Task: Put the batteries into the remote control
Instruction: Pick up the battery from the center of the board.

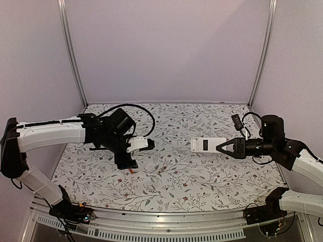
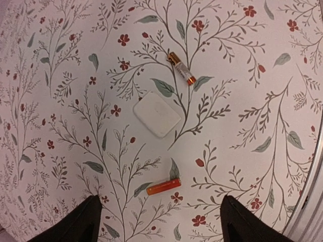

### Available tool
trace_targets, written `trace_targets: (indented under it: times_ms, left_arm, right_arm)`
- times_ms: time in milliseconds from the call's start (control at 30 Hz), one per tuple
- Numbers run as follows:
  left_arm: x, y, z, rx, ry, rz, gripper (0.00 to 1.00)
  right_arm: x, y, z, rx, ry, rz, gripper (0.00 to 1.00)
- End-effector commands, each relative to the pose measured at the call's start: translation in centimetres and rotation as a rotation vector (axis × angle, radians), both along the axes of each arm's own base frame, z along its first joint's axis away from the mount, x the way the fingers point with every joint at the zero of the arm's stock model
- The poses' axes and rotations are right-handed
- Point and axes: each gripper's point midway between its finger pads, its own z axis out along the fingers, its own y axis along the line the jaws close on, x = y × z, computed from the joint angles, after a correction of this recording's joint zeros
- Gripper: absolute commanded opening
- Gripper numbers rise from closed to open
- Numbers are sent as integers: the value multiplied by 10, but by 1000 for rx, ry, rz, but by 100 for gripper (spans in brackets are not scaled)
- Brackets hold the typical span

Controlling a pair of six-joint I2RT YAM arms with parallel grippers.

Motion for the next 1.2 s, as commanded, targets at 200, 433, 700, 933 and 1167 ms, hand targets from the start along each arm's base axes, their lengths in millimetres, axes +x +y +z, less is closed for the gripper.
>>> trace_targets:
  times_ms: [200,433,700,933,1167]
  left_arm:
    - [5,40,-57,332,43,-184,80]
    - [13,42,-83,377,71,-205,76]
    - [22,38,-100,399,94,-207,72]
    - [27,36,-104,403,117,-205,60]
    - [29,34,-107,386,151,-205,41]
  right_arm:
    - [-1,2,0,10,-12,23,0]
    - [1,2,-3,5,-11,17,0]
    - [2,2,-6,-2,-9,16,0]
    - [4,2,-7,-7,-9,18,0]
    - [4,2,-10,-14,-4,18,0]
